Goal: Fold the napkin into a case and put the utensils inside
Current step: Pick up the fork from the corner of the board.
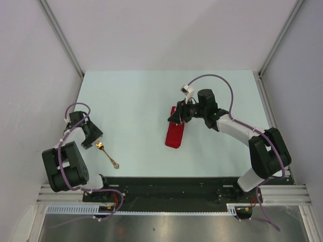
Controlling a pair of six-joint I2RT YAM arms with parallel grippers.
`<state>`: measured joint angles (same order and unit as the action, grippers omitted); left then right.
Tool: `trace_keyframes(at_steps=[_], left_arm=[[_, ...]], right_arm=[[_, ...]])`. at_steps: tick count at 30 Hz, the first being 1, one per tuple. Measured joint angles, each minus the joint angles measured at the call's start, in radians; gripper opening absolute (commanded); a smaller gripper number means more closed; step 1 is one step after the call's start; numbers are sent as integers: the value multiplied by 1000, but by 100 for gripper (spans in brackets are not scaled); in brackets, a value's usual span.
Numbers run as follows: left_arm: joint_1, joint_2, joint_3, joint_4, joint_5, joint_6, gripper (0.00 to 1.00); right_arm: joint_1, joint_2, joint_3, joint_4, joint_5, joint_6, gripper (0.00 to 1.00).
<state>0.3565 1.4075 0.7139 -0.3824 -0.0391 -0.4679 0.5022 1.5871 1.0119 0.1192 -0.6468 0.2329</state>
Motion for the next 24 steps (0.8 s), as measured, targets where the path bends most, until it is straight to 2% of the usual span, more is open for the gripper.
trace_keyframes(at_steps=[3,4,6,9,10,12,13,16,20,24], left_arm=[[-9,5,-6,-10,19,7,66],[-13,6,-7,-13,17,5,60],[-17,6,-10,-14,6,-3,56],[-19,6,-15,-7,-16,-11,44],[-19,13,-15,-3,-19,-15,33],[-19,34,-3,9,-27,-16,24],[-19,48,7,12,-26,-19,13],[-32,78,34,42,-12,-17,0],[-82,70,37,31,-10,3,0],[-203,14,56,-28,2,32,0]], right_arm=[[-7,-7,0,16,-7,3,55],[-7,-9,-1,20,-9,4,55],[-7,-12,-2,25,-10,9,55],[-5,-18,-3,27,-13,18,56],[-2,-21,-3,28,-12,18,56],[3,-25,-3,26,-12,18,57],[5,-27,-3,23,-12,18,57],[9,-36,-3,14,-7,17,57],[13,-46,-3,4,2,7,58],[19,-45,-3,5,0,-11,61]])
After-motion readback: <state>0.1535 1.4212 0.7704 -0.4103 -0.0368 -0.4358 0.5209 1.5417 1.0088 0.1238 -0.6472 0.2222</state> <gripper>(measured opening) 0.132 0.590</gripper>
